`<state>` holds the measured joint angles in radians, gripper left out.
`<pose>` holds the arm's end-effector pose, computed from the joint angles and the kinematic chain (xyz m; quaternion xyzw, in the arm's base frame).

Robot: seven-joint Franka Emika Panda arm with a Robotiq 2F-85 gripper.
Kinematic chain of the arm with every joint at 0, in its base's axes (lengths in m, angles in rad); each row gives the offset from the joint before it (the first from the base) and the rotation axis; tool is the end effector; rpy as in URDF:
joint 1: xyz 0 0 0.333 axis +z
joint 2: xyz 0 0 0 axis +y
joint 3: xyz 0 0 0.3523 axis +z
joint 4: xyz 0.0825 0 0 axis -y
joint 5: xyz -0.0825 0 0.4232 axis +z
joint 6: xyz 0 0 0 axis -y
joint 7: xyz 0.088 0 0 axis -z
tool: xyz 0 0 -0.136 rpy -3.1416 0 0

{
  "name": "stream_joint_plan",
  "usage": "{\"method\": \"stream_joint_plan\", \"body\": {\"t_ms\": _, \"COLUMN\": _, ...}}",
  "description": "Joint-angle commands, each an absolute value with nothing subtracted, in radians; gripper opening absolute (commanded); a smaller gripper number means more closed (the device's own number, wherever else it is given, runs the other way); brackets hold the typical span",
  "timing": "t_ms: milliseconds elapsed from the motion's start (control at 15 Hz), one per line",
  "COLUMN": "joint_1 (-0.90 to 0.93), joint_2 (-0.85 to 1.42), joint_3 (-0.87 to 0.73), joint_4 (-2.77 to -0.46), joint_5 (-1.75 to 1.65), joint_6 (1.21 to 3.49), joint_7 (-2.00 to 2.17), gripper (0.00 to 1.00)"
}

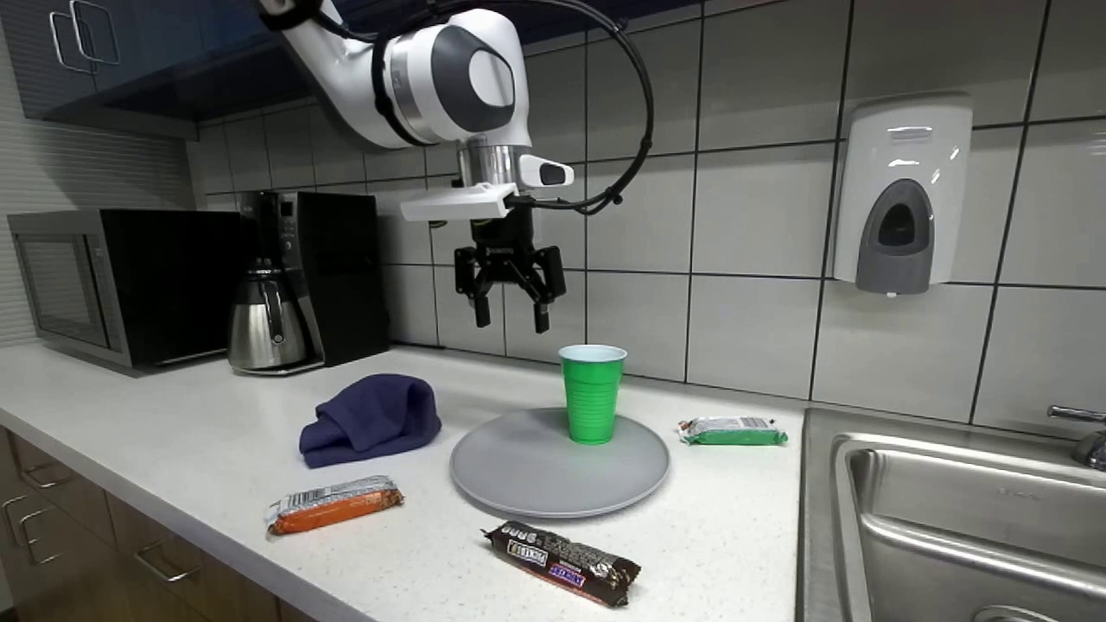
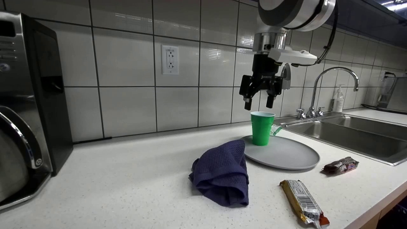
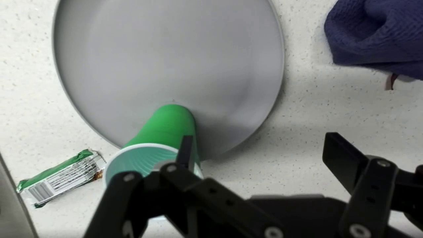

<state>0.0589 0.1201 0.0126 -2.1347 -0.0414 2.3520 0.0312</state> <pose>0.6036 0.0417 0.3426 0.9981 0.0339 0.0493 0.0121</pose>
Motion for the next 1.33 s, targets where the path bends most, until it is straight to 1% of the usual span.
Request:
{"method": "stream_joint_plan", "body": {"t_ms": 0, "joint_1": 0.040, "joint_2": 0.194, "joint_3": 0.006, "joint_4": -2.033, "joint_5": -0.064, "joint_6": 2.308, "joint_7": 0.012, "gripper": 1.00}}
{"method": "stream_joint_plan", "body": {"t_ms": 600, "joint_1": 0.030, "joint_2": 0.337, "joint_3": -0.016, "joint_4": -1.872, "joint_5": -0.071, "joint_6": 2.282, "joint_7": 0.009, "gripper": 1.00}}
{"method": "stream_joint_plan", "body": {"t_ms": 1133, "joint_1": 0.028, "joint_2": 0.410, "joint_3": -0.019, "joint_4": -1.839, "joint_5": -0.062, "joint_6": 2.282, "joint_7": 0.007, "gripper": 1.00}}
{"method": "stream_joint_plan", "body": {"t_ms": 1200, "joint_1": 0.027, "joint_2": 0.412, "joint_3": -0.019, "joint_4": -1.838, "joint_5": -0.062, "joint_6": 2.286, "joint_7": 0.005, "gripper": 0.75}}
{"method": "stream_joint_plan", "body": {"t_ms": 1267, "joint_1": 0.028, "joint_2": 0.414, "joint_3": -0.021, "joint_4": -1.837, "joint_5": -0.065, "joint_6": 2.286, "joint_7": 0.005, "gripper": 0.74}}
